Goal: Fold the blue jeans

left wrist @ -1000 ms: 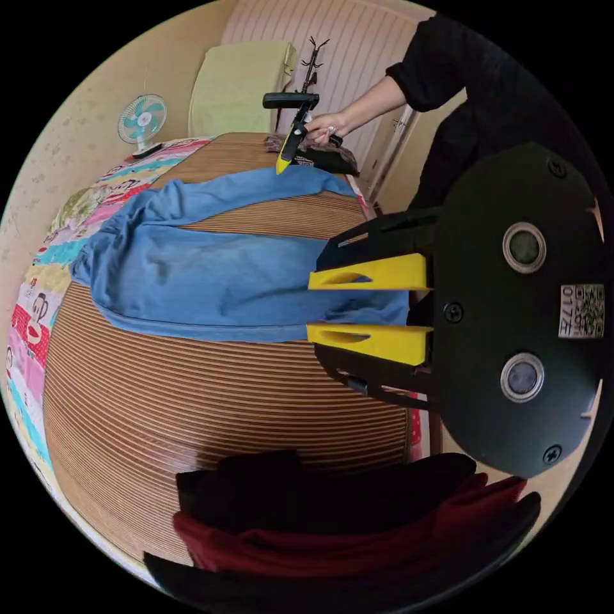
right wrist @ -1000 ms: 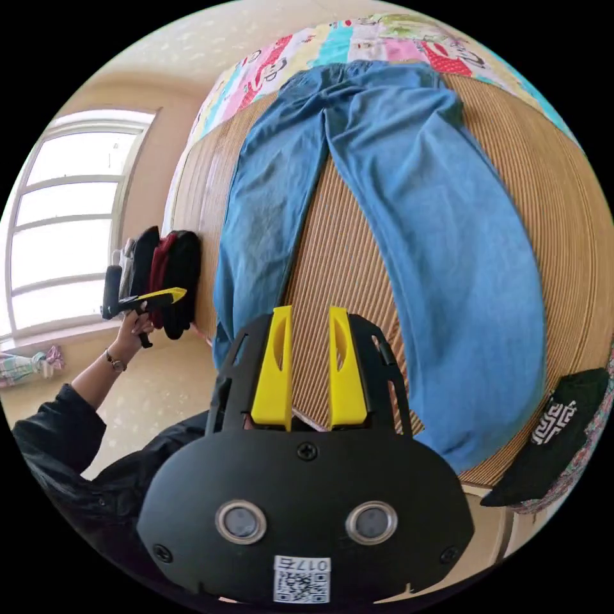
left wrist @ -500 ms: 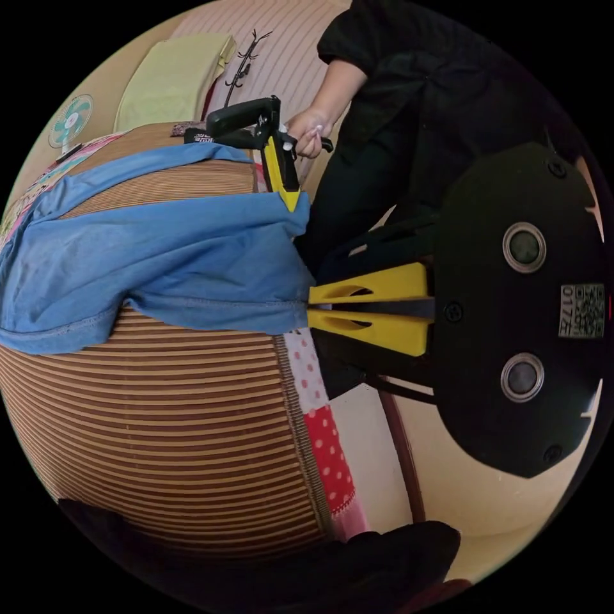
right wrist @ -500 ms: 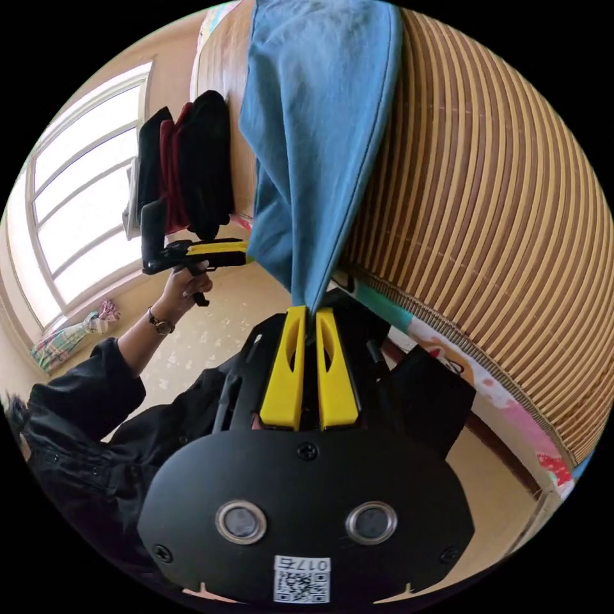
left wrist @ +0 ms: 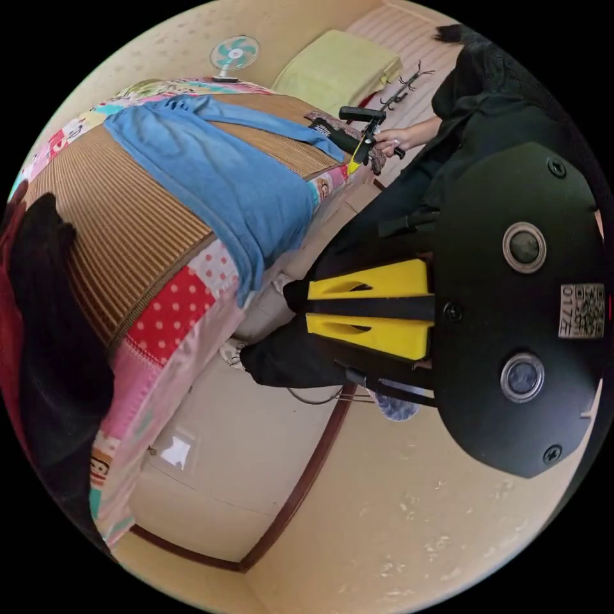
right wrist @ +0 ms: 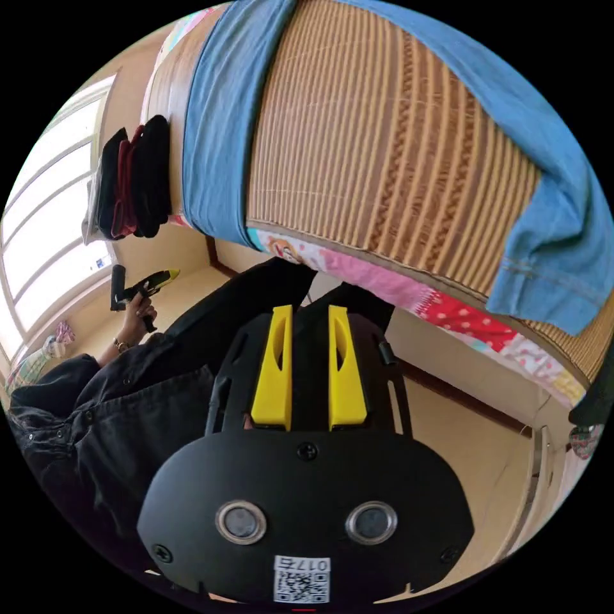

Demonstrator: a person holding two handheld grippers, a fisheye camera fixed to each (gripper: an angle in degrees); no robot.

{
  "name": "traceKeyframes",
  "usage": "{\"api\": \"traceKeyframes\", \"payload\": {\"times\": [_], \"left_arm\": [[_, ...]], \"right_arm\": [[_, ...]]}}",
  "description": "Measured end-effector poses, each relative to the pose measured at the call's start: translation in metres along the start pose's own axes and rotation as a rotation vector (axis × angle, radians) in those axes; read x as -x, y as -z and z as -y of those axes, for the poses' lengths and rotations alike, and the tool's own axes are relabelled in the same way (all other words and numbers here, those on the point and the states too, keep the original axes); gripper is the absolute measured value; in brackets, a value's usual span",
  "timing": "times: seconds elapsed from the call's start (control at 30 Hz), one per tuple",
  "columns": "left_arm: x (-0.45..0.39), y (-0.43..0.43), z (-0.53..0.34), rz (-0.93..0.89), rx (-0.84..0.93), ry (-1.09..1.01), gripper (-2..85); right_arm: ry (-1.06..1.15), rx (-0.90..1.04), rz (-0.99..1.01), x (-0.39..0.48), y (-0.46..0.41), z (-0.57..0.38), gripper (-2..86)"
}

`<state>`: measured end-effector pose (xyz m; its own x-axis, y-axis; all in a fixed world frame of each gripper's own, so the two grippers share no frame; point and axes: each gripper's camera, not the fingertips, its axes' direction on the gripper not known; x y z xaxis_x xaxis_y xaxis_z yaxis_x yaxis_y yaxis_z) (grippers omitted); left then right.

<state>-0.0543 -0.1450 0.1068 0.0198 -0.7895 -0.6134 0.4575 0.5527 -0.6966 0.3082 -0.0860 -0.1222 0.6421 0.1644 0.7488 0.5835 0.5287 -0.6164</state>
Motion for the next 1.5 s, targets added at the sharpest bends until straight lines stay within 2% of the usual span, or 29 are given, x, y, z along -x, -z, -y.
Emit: {"api": "traceKeyframes", "payload": {"times": [0.1,0.17,0.2,0.3,0.33,0.43,0.47,0.5,0.53,0.6,0.67,0.77,0.83,1.0,1.17,1.27,1.37,1.43,1.5], "left_arm": [[-0.073,-0.009,0.024,-0.06,-0.008,-0.242,6.1],[-0.129,-0.031,0.041,-0.136,0.06,-0.403,7.0],[-0.168,-0.05,0.05,-0.161,0.116,-0.496,7.4],[-0.255,-0.094,0.063,-0.204,0.204,-0.668,7.5],[-0.285,-0.11,0.066,-0.21,0.228,-0.718,7.6],[-0.343,-0.149,0.068,-0.178,0.27,-0.796,8.2],[-0.351,-0.157,0.069,-0.171,0.286,-0.804,8.4],[-0.363,-0.173,0.072,-0.15,0.316,-0.796,9.1],[-0.368,-0.183,0.075,-0.137,0.321,-0.764,10.1],[-0.364,-0.191,0.078,-0.139,0.305,-0.701,11.0],[-0.355,-0.198,0.079,-0.13,0.307,-0.658,11.5],[-0.335,-0.216,0.075,-0.039,0.341,-0.605,11.5],[-0.322,-0.224,0.074,-0.024,0.349,-0.587,8.0],[-0.32,-0.231,0.071,0.04,0.365,-0.634,3.7],[-0.316,-0.234,0.073,-0.007,0.411,-0.648,0.2],[-0.308,-0.234,0.074,-0.031,0.437,-0.647,-0.3],[-0.297,-0.231,0.072,-0.021,0.459,-0.642,-0.4],[-0.289,-0.223,0.071,-0.061,0.454,-0.63,-0.4],[-0.282,-0.215,0.07,-0.088,0.439,-0.614,-0.3]], "right_arm": [[-0.216,-0.265,-0.037,-0.075,0.077,-0.048,8.7],[-0.334,-0.376,-0.055,-0.114,0.107,-0.068,9.8],[-0.37,-0.419,0.0,-0.136,0.118,-0.075,10.6],[-0.317,-0.414,0.245,-0.157,0.109,-0.068,10.7],[-0.288,-0.405,0.263,-0.153,0.105,-0.065,10.3],[-0.225,-0.357,0.157,-0.121,0.08,-0.062,7.6],[-0.257,-0.397,0.084,-0.112,0.075,-0.071,5.0],[-0.268,-0.439,0.096,-0.107,0.073,-0.081,4.1],[-0.268,-0.445,0.128,-0.106,0.073,-0.086,3.6],[-0.16,-0.411,0.349,-0.097,0.064,-0.101,2.2],[-0.068,-0.352,0.427,-0.083,0.052,-0.112,1.8],[-0.007,-0.233,0.418,-0.071,0.039,-0.133,1.8],[0.016,-0.245,0.432,-0.076,0.049,-0.149,2.3],[-0.099,-0.496,0.321,-0.13,0.125,-0.191,6.8],[-0.108,-0.611,0.226,-0.172,0.171,-0.171,10.7],[-0.053,-0.574,0.133,-0.174,0.177,-0.139,11.5],[-0.01,-0.506,0.054,-0.165,0.176,-0.132,7.7],[0.065,-0.446,0.103,-0.16,0.175,-0.14,4.9],[0.138,-0.378,0.307,-0.161,0.165,-0.16,6.1]]}}
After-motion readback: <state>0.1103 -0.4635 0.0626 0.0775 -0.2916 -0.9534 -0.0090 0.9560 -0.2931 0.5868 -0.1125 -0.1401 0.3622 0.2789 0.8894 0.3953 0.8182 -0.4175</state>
